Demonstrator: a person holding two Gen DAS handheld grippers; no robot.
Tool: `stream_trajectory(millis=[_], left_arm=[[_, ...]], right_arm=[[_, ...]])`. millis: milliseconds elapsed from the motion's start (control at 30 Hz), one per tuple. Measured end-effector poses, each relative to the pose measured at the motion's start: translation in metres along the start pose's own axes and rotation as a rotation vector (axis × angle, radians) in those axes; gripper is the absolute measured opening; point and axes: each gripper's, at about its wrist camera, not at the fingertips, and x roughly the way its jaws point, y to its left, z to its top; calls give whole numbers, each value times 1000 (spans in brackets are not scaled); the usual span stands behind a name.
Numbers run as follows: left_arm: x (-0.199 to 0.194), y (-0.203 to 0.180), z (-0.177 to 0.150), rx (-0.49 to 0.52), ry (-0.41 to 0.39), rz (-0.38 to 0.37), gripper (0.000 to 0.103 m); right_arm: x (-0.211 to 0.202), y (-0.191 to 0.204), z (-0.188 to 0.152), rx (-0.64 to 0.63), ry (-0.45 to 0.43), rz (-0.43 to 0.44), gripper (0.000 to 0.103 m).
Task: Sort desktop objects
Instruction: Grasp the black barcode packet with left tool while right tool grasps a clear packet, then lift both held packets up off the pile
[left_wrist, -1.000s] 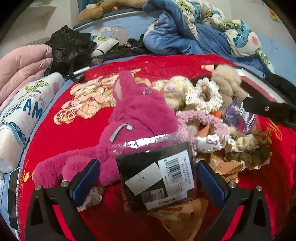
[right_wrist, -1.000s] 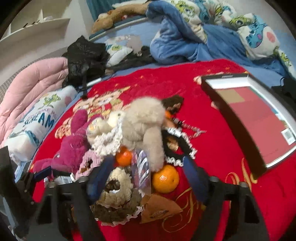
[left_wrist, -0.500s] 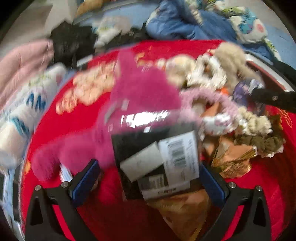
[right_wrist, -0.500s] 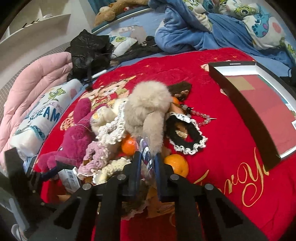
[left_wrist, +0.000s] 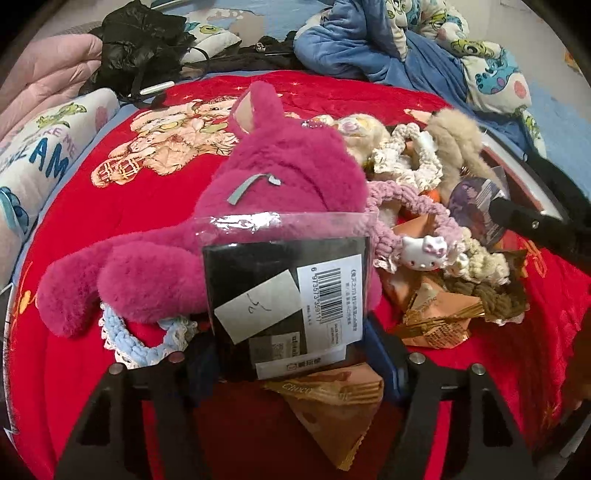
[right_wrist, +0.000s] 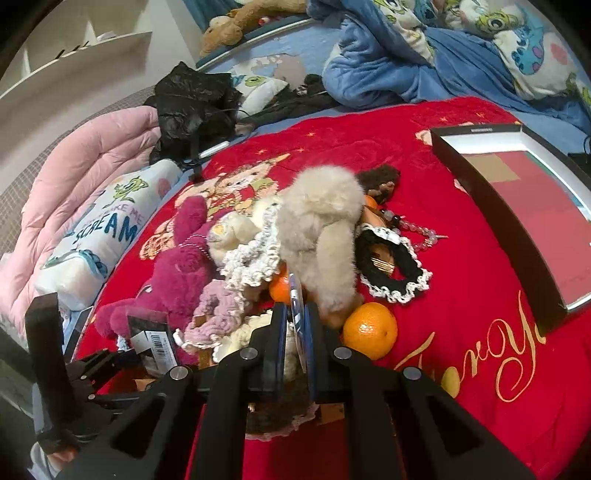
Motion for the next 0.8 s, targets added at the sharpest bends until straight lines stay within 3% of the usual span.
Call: stream_trajectory(millis=[200, 367, 500, 800], left_arm=[[-14, 2, -2, -16, -31, -29, 69], [-37, -3, -3, 37, -135, -4, 67], [-57, -14, -6, 53, -188, -35, 67], [-62, -9, -3, 43, -213, -78, 67]], right_arm=[[-4, 5, 0, -16, -16, 12, 11], [-8, 5, 1, -14, -34, 21, 11], [-14, 8, 2, -22, -57, 27, 11], [-19, 13, 2, -41, -78, 28, 11]])
